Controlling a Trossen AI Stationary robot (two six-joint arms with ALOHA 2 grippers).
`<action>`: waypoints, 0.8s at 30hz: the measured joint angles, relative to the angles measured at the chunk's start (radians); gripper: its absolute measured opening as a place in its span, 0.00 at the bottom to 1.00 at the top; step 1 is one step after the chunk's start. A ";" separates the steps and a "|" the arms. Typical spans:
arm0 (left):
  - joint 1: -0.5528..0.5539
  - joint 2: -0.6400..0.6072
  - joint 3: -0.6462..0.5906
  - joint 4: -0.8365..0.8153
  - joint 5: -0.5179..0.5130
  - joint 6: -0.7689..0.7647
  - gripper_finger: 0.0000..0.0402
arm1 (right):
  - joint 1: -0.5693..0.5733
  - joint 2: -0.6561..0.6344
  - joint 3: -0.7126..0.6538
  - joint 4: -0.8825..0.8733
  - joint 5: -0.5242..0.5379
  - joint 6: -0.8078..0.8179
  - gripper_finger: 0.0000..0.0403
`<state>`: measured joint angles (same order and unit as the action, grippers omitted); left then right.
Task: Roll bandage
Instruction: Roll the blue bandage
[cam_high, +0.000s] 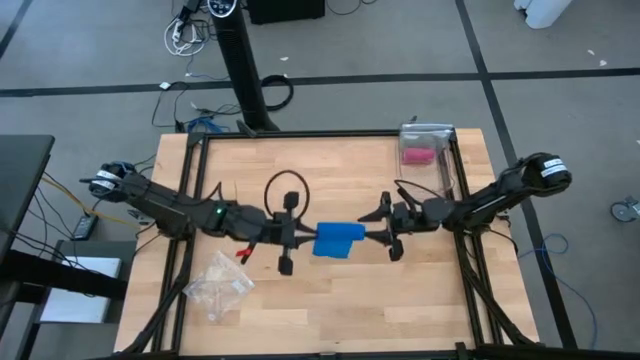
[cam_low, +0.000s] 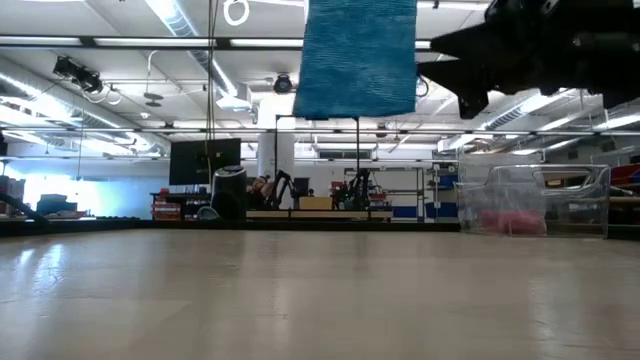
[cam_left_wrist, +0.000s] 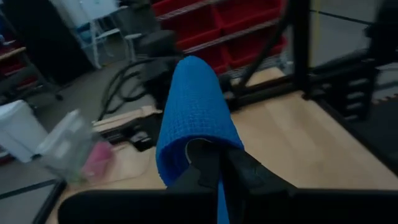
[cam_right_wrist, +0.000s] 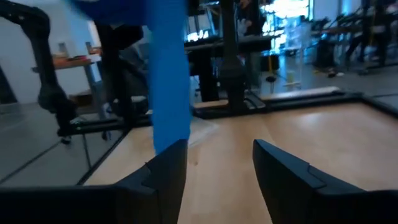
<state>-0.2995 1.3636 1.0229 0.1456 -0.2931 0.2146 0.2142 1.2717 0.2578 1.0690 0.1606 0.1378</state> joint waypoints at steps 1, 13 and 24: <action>0.010 0.000 0.000 0.010 0.001 0.005 0.02 | 0.010 0.011 0.011 0.002 0.024 -0.010 0.49; 0.051 0.000 0.000 0.080 0.014 0.047 0.02 | 0.022 0.134 0.130 0.000 0.057 -0.026 0.64; 0.051 -0.003 0.000 0.051 -0.042 0.069 0.02 | 0.033 0.064 0.118 -0.136 0.192 -0.046 0.68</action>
<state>-0.2481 1.3602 1.0229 0.1969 -0.3352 0.2838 0.2467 1.3353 0.3755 0.9328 0.3524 0.0921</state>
